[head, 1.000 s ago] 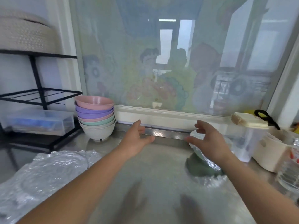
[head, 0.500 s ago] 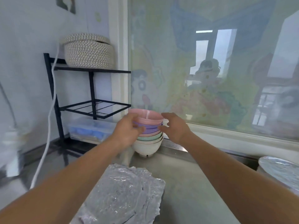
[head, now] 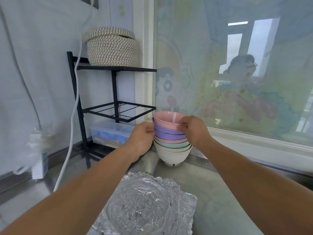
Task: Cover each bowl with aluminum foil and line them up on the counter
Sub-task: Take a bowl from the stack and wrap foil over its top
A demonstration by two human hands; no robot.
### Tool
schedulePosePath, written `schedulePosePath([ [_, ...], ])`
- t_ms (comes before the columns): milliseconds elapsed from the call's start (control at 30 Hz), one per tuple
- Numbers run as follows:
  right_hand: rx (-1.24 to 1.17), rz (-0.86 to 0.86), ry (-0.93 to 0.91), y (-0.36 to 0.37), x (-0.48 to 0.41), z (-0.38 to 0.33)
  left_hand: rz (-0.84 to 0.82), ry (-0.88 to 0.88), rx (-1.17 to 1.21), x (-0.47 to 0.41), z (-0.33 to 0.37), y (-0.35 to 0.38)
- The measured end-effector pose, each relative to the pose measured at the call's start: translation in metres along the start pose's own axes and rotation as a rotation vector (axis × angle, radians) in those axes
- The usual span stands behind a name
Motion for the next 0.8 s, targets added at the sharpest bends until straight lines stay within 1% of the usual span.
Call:
schedulePosePath([
  [133, 0.032, 0.068, -0.079, -0.018, 0.005, -0.011, 0.019, -0.005, 0.030, 0.007, 0.002, -0.007],
  [300, 0.009, 0.131, -0.174, -0.062, 0.026, -0.025, 0.059, -0.018, 0.104, 0.017, 0.020, -0.017],
  [467, -0.057, 0.192, -0.250, -0.115, 0.079, -0.033, 0.090, -0.038, 0.382, 0.047, 0.053, -0.015],
  [533, -0.098, 0.191, -0.287, -0.135, 0.110, -0.032, 0.058, -0.051, 0.439, 0.064, 0.064, -0.008],
  [633, -0.141, 0.171, -0.305, -0.160, 0.164, -0.019, -0.038, -0.091, 0.482, 0.099, 0.071, 0.011],
  [800, -0.139, 0.076, -0.247, -0.183, 0.262, 0.016, -0.235, -0.169, 0.521, 0.169, 0.062, 0.064],
])
Point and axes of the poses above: each hand's wrist, its own x-axis away from the middle knuckle, its own y-axis out of the palm, z = x × y, the point moved 5 cm from there along -x, towards the middle knuckle, and after that the axes turned 1 degree about z, right-handed, at the moved point
